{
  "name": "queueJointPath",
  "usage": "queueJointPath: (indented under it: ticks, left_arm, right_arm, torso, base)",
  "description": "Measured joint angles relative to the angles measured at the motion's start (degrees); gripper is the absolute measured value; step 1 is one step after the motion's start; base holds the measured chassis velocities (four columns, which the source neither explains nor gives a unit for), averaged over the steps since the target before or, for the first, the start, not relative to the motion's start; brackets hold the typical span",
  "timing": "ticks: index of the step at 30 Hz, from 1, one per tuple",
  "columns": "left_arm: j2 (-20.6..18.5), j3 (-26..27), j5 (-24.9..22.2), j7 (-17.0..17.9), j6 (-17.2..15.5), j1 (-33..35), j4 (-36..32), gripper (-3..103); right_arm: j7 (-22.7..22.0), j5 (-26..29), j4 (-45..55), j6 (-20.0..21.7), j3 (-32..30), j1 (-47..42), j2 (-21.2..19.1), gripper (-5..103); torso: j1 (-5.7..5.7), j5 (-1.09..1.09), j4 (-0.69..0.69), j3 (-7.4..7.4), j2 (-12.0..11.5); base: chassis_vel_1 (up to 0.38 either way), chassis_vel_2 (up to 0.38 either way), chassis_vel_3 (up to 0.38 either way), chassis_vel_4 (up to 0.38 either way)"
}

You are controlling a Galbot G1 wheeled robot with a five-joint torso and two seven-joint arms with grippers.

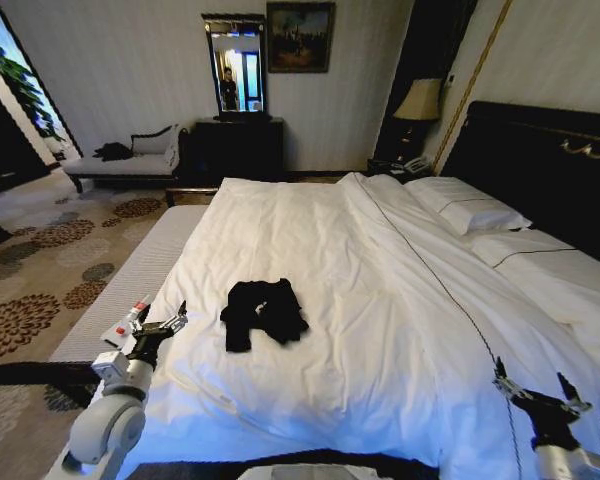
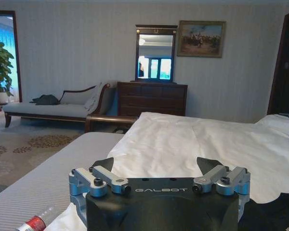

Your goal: Fold the clothes on the bed.

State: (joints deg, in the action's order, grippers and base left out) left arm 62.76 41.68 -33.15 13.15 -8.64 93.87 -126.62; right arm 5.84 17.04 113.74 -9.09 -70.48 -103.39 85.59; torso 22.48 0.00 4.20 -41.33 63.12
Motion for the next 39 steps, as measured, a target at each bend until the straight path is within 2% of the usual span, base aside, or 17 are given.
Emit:
queueJointPath:
  ticks: [12,22,31,32,35,39]
  left_arm:
    - [0.07,-0.15,0.13,0.02,-0.04,0.07,-0.05,99]
    - [0.23,-0.12,-0.05,0.01,-0.11,0.52,0.54,99]
    - [0.1,-0.95,-5.05,-0.01,-1.28,-0.53,4.17,99]
    - [0.02,-1.0,-6.33,0.0,-1.57,-0.8,4.43,96]
    - [-0.46,-1.62,-8.54,0.04,-1.95,-1.75,5.51,100]
    - [-2.22,-4.57,-10.92,0.56,-2.66,-6.36,9.18,100]
  right_arm:
    - [0.14,-0.12,-0.51,-0.57,-0.24,-0.3,-0.16,100]
    - [-3.39,-0.3,2.24,0.11,1.9,-0.84,-0.42,100]
    - [-5.06,0.44,7.28,4.2,5.72,-1.2,-3.07,100]
    - [-5.1,0.46,8.01,4.9,6.14,-0.93,-3.55,100]
    - [-5.21,0.35,9.21,6.08,7.1,-0.33,-4.11,100]
    - [-5.26,-1.88,9.84,6.55,8.95,-0.02,-3.57,100]
  torso:
    - [0.0,0.0,0.0,0.0,0.0]
    - [0.01,0.0,0.0,0.0,0.0]
    - [0.0,-0.02,0.0,0.0,0.0]
    - [0.0,-0.01,0.0,0.0,0.0]
    - [0.0,0.0,-0.01,0.0,0.0]
    - [0.0,-0.01,0.0,0.0,0.0]
  base:
    - [-0.016,0.014,0.01,-0.016]
    - [-0.015,0.016,0.01,-0.016]
    - [0.0,0.0,0.0,0.0]
    - [0.0,0.0,0.0,0.0]
    - [0.0,0.0,0.0,0.0]
    - [0.0,0.0,0.0,0.0]
